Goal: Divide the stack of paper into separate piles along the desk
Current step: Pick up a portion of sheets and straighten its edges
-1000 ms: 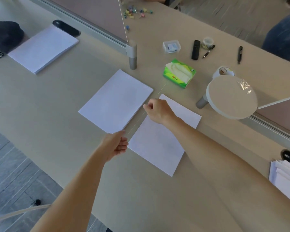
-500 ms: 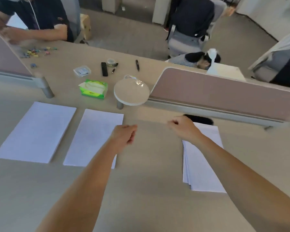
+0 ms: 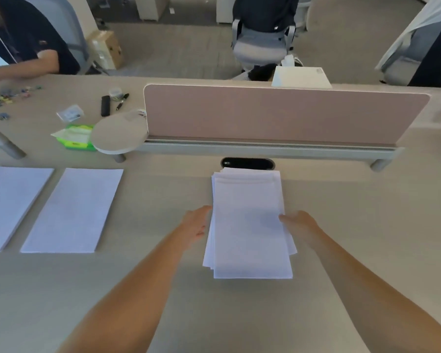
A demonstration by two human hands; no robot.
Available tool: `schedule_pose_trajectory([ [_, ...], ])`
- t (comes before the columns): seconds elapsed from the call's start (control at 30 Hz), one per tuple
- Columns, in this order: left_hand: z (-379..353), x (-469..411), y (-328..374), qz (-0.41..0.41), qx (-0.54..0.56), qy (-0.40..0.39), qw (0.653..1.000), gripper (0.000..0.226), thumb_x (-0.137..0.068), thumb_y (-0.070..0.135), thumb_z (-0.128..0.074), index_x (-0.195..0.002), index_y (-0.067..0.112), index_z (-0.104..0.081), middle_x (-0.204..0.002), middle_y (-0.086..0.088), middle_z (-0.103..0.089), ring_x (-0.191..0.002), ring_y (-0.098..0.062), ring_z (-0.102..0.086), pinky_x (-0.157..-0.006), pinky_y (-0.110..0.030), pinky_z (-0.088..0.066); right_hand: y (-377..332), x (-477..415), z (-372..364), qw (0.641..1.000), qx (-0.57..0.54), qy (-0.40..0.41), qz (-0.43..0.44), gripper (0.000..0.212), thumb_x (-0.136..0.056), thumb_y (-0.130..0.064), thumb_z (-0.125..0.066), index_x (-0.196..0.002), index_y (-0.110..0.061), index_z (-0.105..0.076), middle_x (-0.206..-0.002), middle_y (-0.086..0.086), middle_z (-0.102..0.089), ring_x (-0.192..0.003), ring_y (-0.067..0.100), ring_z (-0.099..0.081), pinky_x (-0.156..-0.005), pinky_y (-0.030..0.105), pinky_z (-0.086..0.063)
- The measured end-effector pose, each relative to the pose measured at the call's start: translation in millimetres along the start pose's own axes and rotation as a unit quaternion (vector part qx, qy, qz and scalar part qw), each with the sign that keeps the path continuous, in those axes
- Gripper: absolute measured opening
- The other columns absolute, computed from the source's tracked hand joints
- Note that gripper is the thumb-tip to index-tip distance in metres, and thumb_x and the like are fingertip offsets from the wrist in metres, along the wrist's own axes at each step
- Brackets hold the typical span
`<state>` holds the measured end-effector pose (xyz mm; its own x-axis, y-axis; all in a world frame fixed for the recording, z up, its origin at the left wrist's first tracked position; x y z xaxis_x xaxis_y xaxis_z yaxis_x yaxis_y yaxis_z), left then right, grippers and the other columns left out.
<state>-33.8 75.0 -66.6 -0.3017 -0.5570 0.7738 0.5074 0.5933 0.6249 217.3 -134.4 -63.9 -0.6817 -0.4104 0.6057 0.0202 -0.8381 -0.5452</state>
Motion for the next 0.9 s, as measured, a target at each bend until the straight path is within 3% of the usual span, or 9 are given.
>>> schedule_pose_trajectory([
  [0.03,-8.9,-3.9,-1.0,-0.004,-0.007,0.011,1.000,0.051,-0.081,0.042,-0.069,-0.117,0.008,-0.056,-0.117,-0.007,-0.059,-0.103,-0.023,-0.058,-0.085,-0.035,-0.050,11.8,-9.0,-2.6,1.000,-0.013,-0.007,-0.013,0.048,-0.077,-0.050,-0.058,-0.100,-0.008,-0.063,-0.100,0.009,-0.067,-0.093,0.031,-0.067,-0.076,0.034,-0.049],
  [0.13,-27.5,-8.5,-0.3,-0.006,-0.022,0.034,0.999,0.040,-0.087,0.032,-0.066,-0.117,0.006,-0.057,-0.116,-0.008,-0.056,-0.105,-0.024,-0.056,-0.078,-0.029,-0.044,25.6,-27.1,-15.4,0.998,-0.039,-0.038,-0.034,0.037,-0.084,-0.042,-0.064,-0.092,-0.006,-0.060,-0.087,0.009,-0.064,-0.080,0.028,-0.065,-0.070,0.033,-0.046],
  [0.23,-37.8,-11.0,-5.1,0.017,-0.039,0.042,0.998,0.030,-0.086,0.031,-0.066,-0.107,0.011,-0.058,-0.097,-0.005,-0.052,-0.087,-0.024,-0.049,-0.070,-0.028,-0.038,23.1,-35.3,-19.1,0.995,-0.063,-0.057,-0.044,0.035,-0.086,-0.036,-0.067,-0.090,-0.001,-0.066,-0.079,0.010,-0.065,-0.072,0.027,-0.066,-0.066,0.033,-0.049],
  [0.33,-42.6,-19.1,-9.0,0.036,-0.040,0.050,0.997,0.037,-0.086,0.031,-0.066,-0.115,0.011,-0.056,-0.093,-0.003,-0.051,-0.081,-0.023,-0.048,-0.062,-0.027,-0.034,17.8,-41.4,-14.5,0.996,-0.041,-0.067,-0.034,0.035,-0.087,-0.037,-0.063,-0.069,-0.008,-0.058,-0.063,0.007,-0.059,-0.055,0.021,-0.058,-0.059,0.028,-0.046],
  [0.5,-39.8,-33.8,-10.4,0.024,-0.080,0.087,0.993,0.033,-0.085,0.029,-0.069,-0.109,0.008,-0.059,-0.101,-0.007,-0.050,-0.092,-0.029,-0.055,-0.070,-0.030,-0.037,21.1,-49.8,-19.3,0.995,-0.028,-0.089,-0.035,0.049,-0.077,-0.046,-0.061,-0.101,-0.005,-0.066,-0.095,0.011,-0.073,-0.085,0.027,-0.072,-0.076,0.035,-0.058],
  [0.63,-43.6,-40.0,-19.9,0.041,-0.093,0.088,0.991,0.055,-0.069,0.038,-0.074,-0.112,0.004,-0.062,-0.097,-0.010,-0.063,-0.090,-0.026,-0.058,-0.077,-0.032,-0.041,16.8,-45.7,-22.3,0.993,-0.066,-0.086,-0.043,0.048,-0.075,-0.041,-0.064,-0.105,-0.004,-0.062,-0.096,0.010,-0.071,-0.084,0.026,-0.071,-0.071,0.035,-0.056],
  [0.73,-40.7,-39.0,-17.1,0.037,-0.115,0.114,0.986,0.035,-0.080,0.030,-0.071,-0.102,0.005,-0.060,-0.080,-0.008,-0.052,-0.081,-0.024,-0.050,-0.073,-0.031,-0.038,13.8,-48.3,-25.0,0.991,-0.104,-0.079,-0.042,0.030,-0.080,-0.031,-0.064,-0.092,-0.004,-0.062,-0.080,0.005,-0.064,-0.070,0.022,-0.063,-0.061,0.030,-0.046],
  [0.8,-40.3,-37.8,-18.2,0.044,-0.102,0.105,0.988,0.037,-0.067,0.034,-0.070,-0.093,0.009,-0.063,-0.082,-0.008,-0.054,-0.077,-0.023,-0.049,-0.071,-0.031,-0.037,9.3,-48.2,-30.2,0.984,-0.148,-0.088,-0.044,0.022,-0.081,-0.028,-0.065,-0.084,-0.006,-0.062,-0.077,0.009,-0.061,-0.067,0.022,-0.057,-0.062,0.032,-0.046],
  [0.9,-35.9,-38.4,-20.3,0.047,-0.091,0.100,0.990,0.028,-0.071,0.033,-0.068,-0.088,0.012,-0.063,-0.084,-0.007,-0.053,-0.076,-0.023,-0.047,-0.071,-0.032,-0.036,6.2,-43.6,-50.7,0.957,-0.235,-0.143,-0.089,0.037,-0.080,-0.035,-0.069,-0.099,-0.003,-0.068,-0.088,0.013,-0.069,-0.076,0.027,-0.064,-0.070,0.038,-0.052],
])
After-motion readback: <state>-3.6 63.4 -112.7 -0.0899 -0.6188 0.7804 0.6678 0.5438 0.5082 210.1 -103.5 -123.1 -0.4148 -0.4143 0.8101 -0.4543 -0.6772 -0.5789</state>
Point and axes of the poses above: each hand's wrist, its own x-axis away from the middle knuckle, its own z-axis out of the back of the hand, y = z × x, the point moved 10 cm from there along -x, towards the middle knuckle
